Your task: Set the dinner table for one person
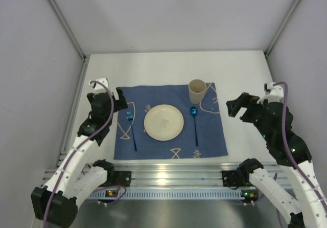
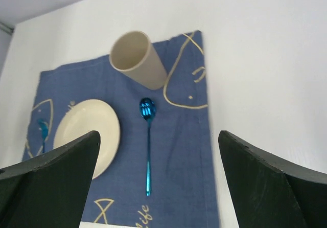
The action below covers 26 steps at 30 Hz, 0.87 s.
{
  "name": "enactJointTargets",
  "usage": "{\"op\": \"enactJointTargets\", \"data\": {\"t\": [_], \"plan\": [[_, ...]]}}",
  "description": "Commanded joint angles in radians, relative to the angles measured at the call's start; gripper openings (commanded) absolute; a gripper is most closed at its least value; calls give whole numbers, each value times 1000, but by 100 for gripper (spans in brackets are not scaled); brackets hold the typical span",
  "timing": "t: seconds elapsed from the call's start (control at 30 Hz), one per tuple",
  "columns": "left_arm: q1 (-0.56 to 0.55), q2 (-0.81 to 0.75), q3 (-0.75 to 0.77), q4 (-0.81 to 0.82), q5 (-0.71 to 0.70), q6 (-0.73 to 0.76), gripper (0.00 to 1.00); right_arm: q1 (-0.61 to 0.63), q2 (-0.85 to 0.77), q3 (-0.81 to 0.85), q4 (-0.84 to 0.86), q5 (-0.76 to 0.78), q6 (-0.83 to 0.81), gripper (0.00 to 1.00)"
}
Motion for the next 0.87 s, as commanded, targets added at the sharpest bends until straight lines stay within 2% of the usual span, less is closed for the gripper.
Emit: {"op": "enactJointTargets", "data": {"t": [0.0, 0.07, 0.17, 0.33, 0.83], "plan": [[-4, -81, -147, 345, -82, 122, 99, 9, -59, -49, -68, 138, 24, 100], [-4, -69, -155, 306, -148, 89, 98, 7, -77, -73, -83, 129, 8, 99], [-4, -53, -159, 275, -128, 52, 98, 7, -77, -78, -134, 140, -2, 100], [-5, -68, -182, 260, -134, -2, 98, 7, -71, -89, -108, 94, -27, 100], [-4, -142, -221, 203, -157, -2, 98, 7, -24, -81, -124, 74, -50, 100]]}}
